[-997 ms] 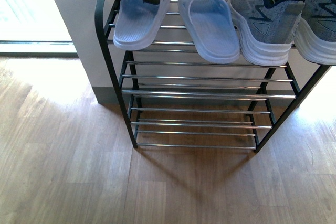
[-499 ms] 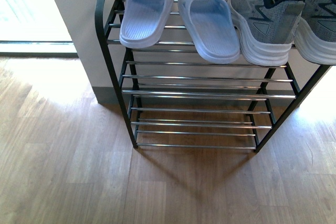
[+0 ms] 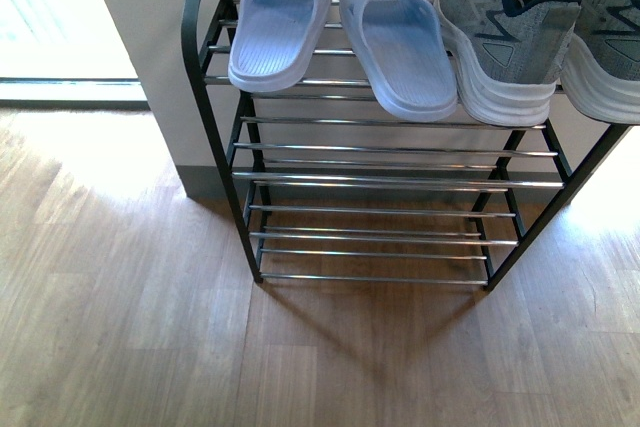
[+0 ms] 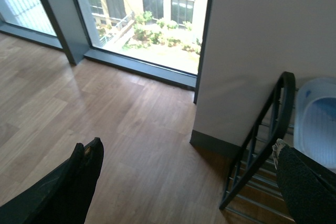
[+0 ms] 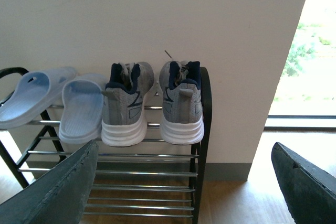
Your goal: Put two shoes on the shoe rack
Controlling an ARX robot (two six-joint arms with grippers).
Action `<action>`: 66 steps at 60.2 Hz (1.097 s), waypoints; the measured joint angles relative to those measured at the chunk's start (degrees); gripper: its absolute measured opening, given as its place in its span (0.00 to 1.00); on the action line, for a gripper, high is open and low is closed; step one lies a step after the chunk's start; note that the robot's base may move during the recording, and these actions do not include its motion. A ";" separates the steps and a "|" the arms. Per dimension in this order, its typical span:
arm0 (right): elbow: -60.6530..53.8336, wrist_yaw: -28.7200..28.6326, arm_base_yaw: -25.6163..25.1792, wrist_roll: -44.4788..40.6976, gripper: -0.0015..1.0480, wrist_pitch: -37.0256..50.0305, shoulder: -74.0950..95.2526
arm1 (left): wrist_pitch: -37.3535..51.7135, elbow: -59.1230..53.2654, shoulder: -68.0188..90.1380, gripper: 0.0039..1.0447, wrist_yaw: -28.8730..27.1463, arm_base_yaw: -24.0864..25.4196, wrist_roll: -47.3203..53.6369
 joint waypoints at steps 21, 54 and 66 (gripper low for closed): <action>0.00 -0.02 -0.02 0.00 0.91 0.00 0.00 | 6.01 -11.19 -20.94 0.72 20.00 7.34 7.15; 0.02 0.00 0.00 0.00 0.91 0.00 0.00 | 11.45 -25.88 -31.78 0.01 36.24 19.19 13.94; 0.00 -0.02 0.00 0.00 0.91 0.00 0.00 | 6.64 -27.74 -37.79 0.01 36.28 19.21 13.97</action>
